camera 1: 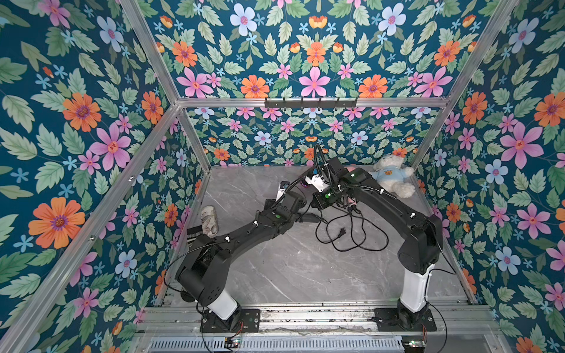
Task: Wrap the cord around the hair dryer
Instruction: Wrap the power cord around the hair dryer.
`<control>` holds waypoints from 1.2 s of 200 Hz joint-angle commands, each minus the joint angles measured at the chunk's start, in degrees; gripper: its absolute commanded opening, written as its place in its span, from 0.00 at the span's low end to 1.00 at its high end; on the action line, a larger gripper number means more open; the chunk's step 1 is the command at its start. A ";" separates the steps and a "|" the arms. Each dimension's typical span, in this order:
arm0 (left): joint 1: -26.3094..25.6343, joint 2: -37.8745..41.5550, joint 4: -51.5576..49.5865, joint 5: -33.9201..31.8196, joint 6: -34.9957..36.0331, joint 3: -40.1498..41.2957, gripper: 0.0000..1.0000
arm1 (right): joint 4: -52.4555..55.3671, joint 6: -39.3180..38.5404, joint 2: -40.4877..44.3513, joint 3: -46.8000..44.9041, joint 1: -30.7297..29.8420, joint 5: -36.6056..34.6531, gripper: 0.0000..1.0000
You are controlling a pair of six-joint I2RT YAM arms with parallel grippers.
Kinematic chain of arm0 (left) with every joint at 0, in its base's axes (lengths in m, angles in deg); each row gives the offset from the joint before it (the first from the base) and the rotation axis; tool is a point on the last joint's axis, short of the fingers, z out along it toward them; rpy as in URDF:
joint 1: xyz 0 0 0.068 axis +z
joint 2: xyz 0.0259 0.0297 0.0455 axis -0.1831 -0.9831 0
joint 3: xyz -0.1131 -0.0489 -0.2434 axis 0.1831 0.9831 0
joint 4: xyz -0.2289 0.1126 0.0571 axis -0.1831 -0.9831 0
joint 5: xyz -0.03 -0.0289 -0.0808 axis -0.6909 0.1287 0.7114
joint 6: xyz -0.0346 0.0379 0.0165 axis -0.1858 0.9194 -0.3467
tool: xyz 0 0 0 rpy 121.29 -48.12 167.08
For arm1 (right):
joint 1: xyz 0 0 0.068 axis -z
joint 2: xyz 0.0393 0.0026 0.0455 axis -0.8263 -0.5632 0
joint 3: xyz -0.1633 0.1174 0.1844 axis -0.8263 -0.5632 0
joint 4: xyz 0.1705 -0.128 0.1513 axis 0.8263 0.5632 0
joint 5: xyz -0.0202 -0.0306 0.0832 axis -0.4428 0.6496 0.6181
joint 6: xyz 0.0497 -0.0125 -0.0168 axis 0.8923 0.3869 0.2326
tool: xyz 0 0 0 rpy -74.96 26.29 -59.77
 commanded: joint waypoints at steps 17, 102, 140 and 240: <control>0.83 -1.02 -23.07 16.89 7.00 -7.24 0.00 | 2.54 -3.02 -4.20 5.42 2.88 7.24 0.00; 1.33 3.55 -28.61 39.63 23.55 -6.51 0.00 | 20.55 -32.47 -11.74 11.08 5.51 22.68 0.00; 2.90 4.57 -31.22 35.58 25.77 -8.30 0.00 | 27.80 -36.12 -15.20 13.97 5.77 20.12 0.00; 5.79 -4.15 -31.87 14.18 15.91 -16.93 0.00 | 29.91 -26.29 -6.61 10.00 1.03 11.03 0.00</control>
